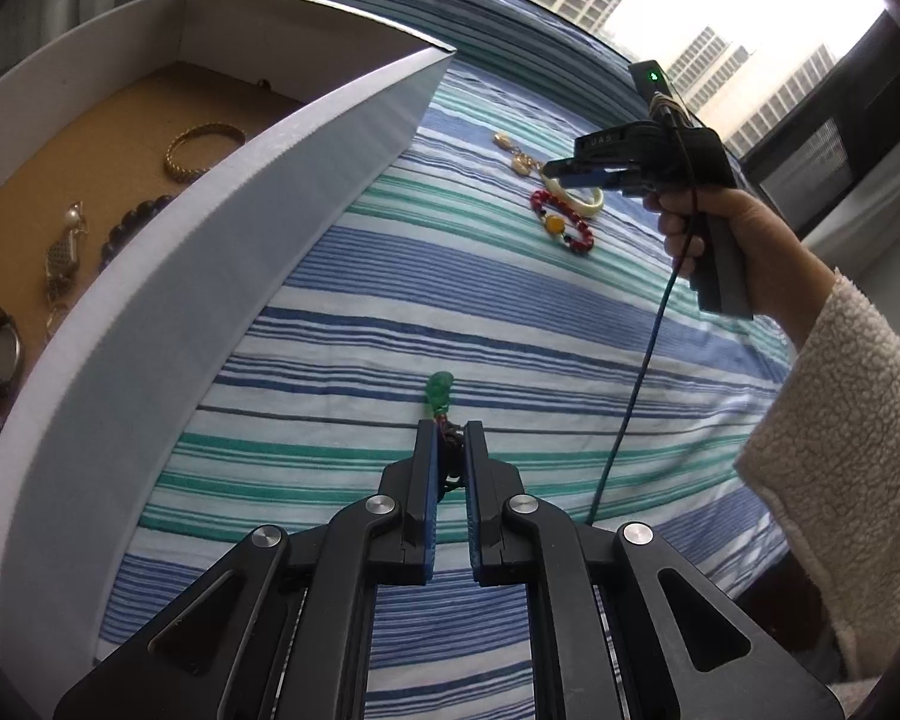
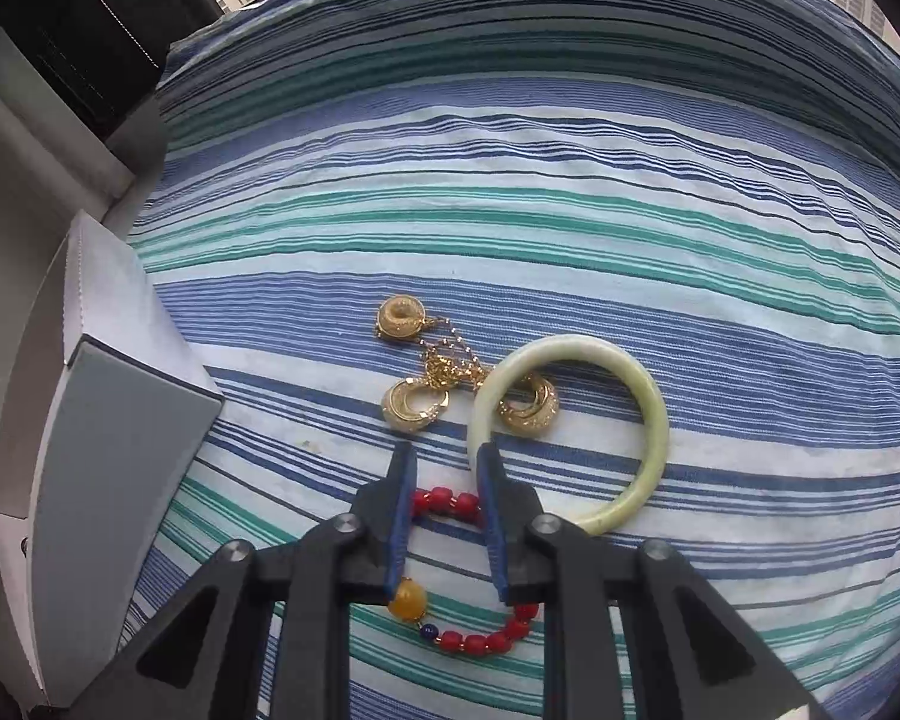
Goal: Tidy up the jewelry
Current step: 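Grasp the pale jade bangle with the right tool while the left tool holds the pendant, then carry the pendant and jade bangle into the white box and open both tools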
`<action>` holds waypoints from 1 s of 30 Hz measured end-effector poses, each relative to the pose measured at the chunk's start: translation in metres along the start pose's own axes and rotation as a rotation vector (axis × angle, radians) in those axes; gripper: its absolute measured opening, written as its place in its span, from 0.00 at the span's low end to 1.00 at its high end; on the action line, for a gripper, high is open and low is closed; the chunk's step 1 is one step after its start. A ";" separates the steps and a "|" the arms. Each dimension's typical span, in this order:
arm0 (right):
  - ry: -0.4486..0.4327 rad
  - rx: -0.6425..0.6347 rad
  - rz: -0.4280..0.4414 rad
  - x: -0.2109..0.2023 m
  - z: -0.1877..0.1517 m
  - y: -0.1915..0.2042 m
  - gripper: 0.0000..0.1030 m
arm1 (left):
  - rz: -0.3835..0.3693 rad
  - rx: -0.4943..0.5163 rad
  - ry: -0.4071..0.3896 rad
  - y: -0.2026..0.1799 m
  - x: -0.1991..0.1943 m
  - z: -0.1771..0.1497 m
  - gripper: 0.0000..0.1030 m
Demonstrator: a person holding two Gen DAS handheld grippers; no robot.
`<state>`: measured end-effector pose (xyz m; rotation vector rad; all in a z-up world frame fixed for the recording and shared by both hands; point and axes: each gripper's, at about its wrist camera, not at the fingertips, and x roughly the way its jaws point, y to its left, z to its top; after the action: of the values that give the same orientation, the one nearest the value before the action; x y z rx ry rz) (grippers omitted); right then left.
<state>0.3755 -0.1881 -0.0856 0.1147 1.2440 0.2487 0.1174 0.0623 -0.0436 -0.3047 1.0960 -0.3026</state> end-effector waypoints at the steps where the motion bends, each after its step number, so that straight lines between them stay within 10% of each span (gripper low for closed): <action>1: 0.007 -0.002 -0.023 0.004 0.001 0.002 0.20 | 0.000 0.000 0.000 0.002 -0.002 -0.001 0.06; 10: -0.025 0.004 -0.043 0.003 -0.008 -0.004 0.10 | -0.006 -0.007 -0.008 -0.002 -0.007 0.003 0.06; 30: -0.108 -0.185 0.308 -0.137 -0.150 0.041 0.10 | -0.080 0.060 -0.121 -0.050 -0.078 0.018 0.06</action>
<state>0.1876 -0.1896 0.0022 0.1582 1.0875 0.6151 0.0960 0.0481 0.0473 -0.3097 0.9551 -0.3824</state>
